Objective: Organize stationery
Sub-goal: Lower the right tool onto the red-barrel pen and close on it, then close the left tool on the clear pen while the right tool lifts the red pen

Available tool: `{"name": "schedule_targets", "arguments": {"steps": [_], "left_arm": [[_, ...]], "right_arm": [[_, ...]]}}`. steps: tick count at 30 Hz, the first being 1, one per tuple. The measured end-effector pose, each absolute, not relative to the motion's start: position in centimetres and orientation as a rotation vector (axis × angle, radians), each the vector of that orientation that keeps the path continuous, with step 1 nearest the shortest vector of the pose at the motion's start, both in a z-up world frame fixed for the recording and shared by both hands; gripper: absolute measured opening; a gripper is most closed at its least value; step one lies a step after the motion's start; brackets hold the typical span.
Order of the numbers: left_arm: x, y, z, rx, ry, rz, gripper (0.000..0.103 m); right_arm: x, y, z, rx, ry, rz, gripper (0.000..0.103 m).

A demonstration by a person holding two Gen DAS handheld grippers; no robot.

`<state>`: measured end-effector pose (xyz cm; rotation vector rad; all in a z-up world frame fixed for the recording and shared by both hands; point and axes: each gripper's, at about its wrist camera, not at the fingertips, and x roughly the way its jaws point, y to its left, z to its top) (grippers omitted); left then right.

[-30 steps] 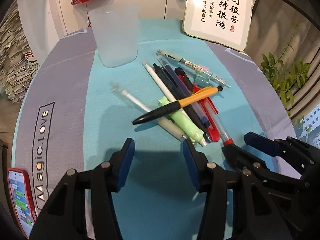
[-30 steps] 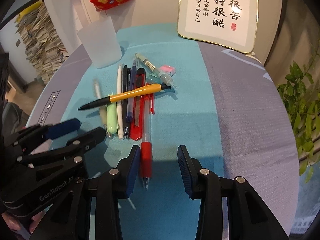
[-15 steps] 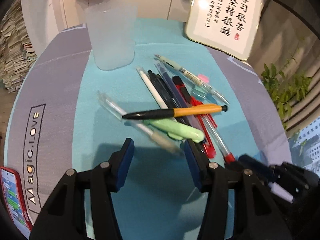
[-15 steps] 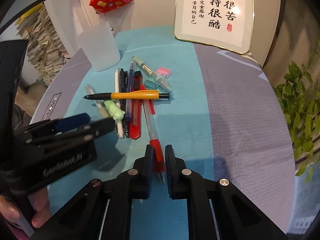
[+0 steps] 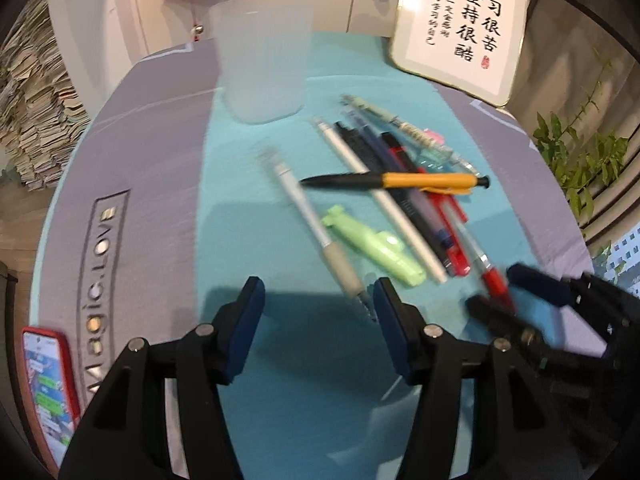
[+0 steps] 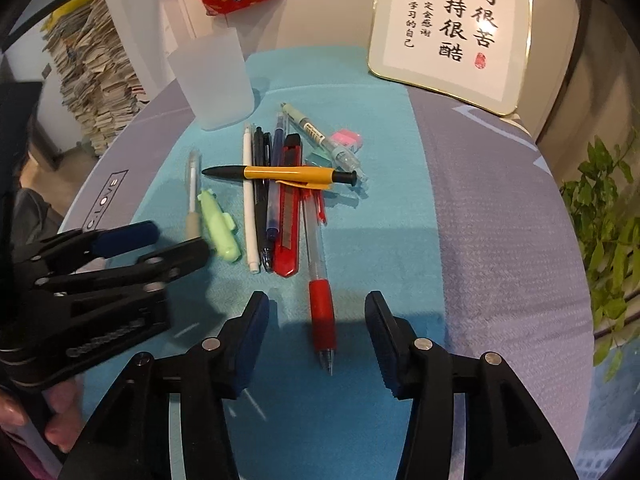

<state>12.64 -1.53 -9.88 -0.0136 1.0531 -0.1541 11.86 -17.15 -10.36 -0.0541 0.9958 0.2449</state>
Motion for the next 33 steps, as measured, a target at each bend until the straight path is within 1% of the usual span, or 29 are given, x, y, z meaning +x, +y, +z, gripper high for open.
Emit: {"name": "schedule_targets", "arguments": {"steps": [1,2,3,5,6,9,14,17,18,19,20,21,22,23,26,27,28,29,33], "left_arm": [[12.4,-1.1,-9.9,-0.021,1.059,-0.154,0.057],[12.1,-0.5,-9.9,-0.029,1.068,-0.153,0.057],[12.0,-0.1,-9.9,-0.035,1.075,-0.148,0.057],[11.6,0.9,-9.8,-0.051,1.083,-0.126,0.057],[11.5,1.1,-9.7,-0.055,1.084,-0.117,0.054],[11.4,1.3,-9.4,-0.057,1.075,-0.111,0.054],[13.0,-1.1,-9.8,-0.028,1.078,-0.14,0.055],[13.9,-2.1,-10.0,0.02,1.067,-0.12,0.054],[14.1,-2.2,-10.0,0.028,1.061,-0.117,0.053],[14.4,-2.2,-10.0,0.027,1.061,-0.118,0.053],[14.5,-2.1,-10.0,0.027,1.058,-0.119,0.047],[14.7,-2.0,-9.9,0.035,1.052,-0.114,0.032],[14.8,-2.0,-9.9,0.053,1.041,-0.102,0.024],[14.9,-1.7,-9.9,0.054,1.037,-0.106,0.01],[14.2,-0.9,-9.7,0.023,1.073,-0.16,0.009],[13.8,-0.8,-9.7,0.022,1.078,-0.172,0.009],[13.1,-0.7,-9.6,0.026,1.084,-0.191,0.009],[12.2,-0.5,-9.6,0.035,1.088,-0.206,0.009],[9.0,0.5,-9.5,0.036,1.118,-0.255,0.009]], "right_arm": [[11.8,-17.0,-10.3,-0.071,0.99,0.24,0.038],[11.9,-16.7,-10.3,-0.094,0.984,0.234,0.029],[12.0,-16.7,-10.3,-0.097,0.99,0.235,0.012],[11.8,-16.8,-10.1,-0.062,1.006,0.274,0.012],[11.6,-16.9,-10.0,-0.054,1.01,0.29,0.012],[10.3,-17.0,-9.4,-0.059,1.008,0.311,0.012],[9.2,-17.3,-9.6,-0.097,1.05,0.301,0.012],[9.6,-17.5,-9.4,-0.081,1.056,0.282,0.019],[9.8,-17.4,-9.3,-0.083,1.051,0.281,0.027],[9.9,-17.3,-9.2,-0.09,1.044,0.281,0.039],[10.0,-16.9,-9.1,-0.103,1.035,0.282,0.045],[10.3,-16.6,-9.0,-0.119,1.022,0.282,0.051],[10.6,-16.2,-9.0,-0.135,1.014,0.281,0.051],[11.1,-15.8,-9.1,-0.15,1.01,0.279,0.051],[12.7,-15.1,-9.9,-0.16,1.022,0.273,0.05],[13.2,-15.1,-10.3,-0.154,1.03,0.272,0.039],[13.4,-15.1,-10.4,-0.156,1.032,0.263,0.022],[13.4,-15.0,-10.3,-0.17,1.016,0.248,0.014],[11.8,-15.4,-10.1,-0.158,1.044,0.299,0.014]]}}
